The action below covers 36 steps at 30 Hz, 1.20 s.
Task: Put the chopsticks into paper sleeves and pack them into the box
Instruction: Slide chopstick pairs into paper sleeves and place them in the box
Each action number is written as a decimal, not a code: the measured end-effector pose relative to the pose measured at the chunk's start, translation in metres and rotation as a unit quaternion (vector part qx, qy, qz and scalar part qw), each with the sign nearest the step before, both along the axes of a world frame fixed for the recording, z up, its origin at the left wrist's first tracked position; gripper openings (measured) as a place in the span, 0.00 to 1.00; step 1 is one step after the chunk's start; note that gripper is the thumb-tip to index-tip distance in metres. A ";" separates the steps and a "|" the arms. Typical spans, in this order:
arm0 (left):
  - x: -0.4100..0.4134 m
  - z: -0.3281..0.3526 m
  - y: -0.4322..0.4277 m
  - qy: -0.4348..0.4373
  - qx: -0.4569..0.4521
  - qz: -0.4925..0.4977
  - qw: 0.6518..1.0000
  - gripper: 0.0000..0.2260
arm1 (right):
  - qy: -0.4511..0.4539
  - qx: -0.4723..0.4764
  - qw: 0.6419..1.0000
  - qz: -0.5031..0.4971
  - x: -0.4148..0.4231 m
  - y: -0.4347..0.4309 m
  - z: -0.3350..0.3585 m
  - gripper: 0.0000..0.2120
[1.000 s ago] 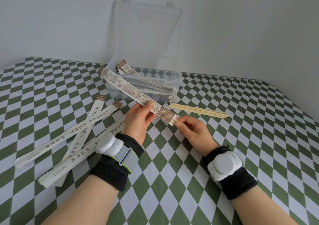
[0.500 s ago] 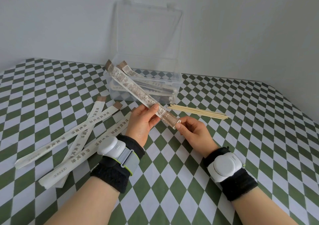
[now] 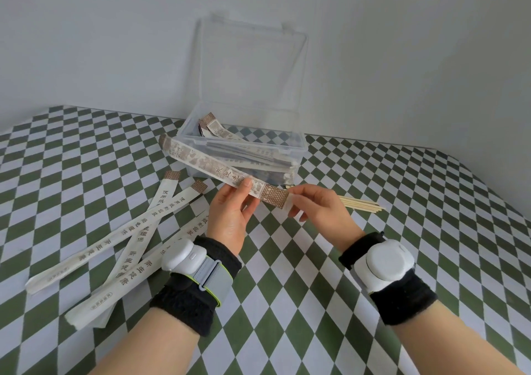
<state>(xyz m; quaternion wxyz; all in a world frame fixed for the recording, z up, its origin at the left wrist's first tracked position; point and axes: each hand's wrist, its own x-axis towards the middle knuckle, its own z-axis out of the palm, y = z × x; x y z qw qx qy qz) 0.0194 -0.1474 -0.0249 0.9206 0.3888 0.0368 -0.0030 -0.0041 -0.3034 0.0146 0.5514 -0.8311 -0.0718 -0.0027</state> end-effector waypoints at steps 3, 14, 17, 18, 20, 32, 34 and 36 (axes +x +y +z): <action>-0.001 0.001 -0.002 -0.007 0.016 -0.015 1.000 0.07 | -0.045 -0.063 0.997 -0.008 0.006 0.008 0.001 0.02; 0.004 -0.001 0.002 0.032 -0.014 -0.013 0.999 0.09 | -0.220 -0.179 0.947 -0.152 0.088 -0.013 0.047 0.03; 0.005 -0.001 0.002 0.042 -0.031 -0.014 0.999 0.10 | -0.196 -0.275 0.935 -0.113 0.109 -0.012 0.048 0.04; 0.005 -0.001 0.002 0.046 -0.033 -0.014 0.998 0.10 | -0.191 -0.302 0.929 -0.093 0.114 -0.009 0.048 0.05; 0.006 0.000 0.002 0.056 -0.039 -0.014 0.998 0.10 | -0.182 -0.352 0.916 -0.061 0.120 -0.003 0.047 0.09; 0.004 0.005 0.003 0.085 -0.041 -0.017 0.995 0.13 | -0.125 -0.504 0.854 -0.025 0.128 0.010 0.033 0.35; 0.003 0.005 0.004 0.086 -0.040 -0.019 0.995 0.13 | -0.104 -0.496 0.862 -0.018 0.125 0.012 0.039 0.34; 0.002 0.006 0.004 0.088 -0.042 -0.019 0.995 0.13 | -0.082 -0.429 0.899 -0.017 0.119 0.005 0.050 0.31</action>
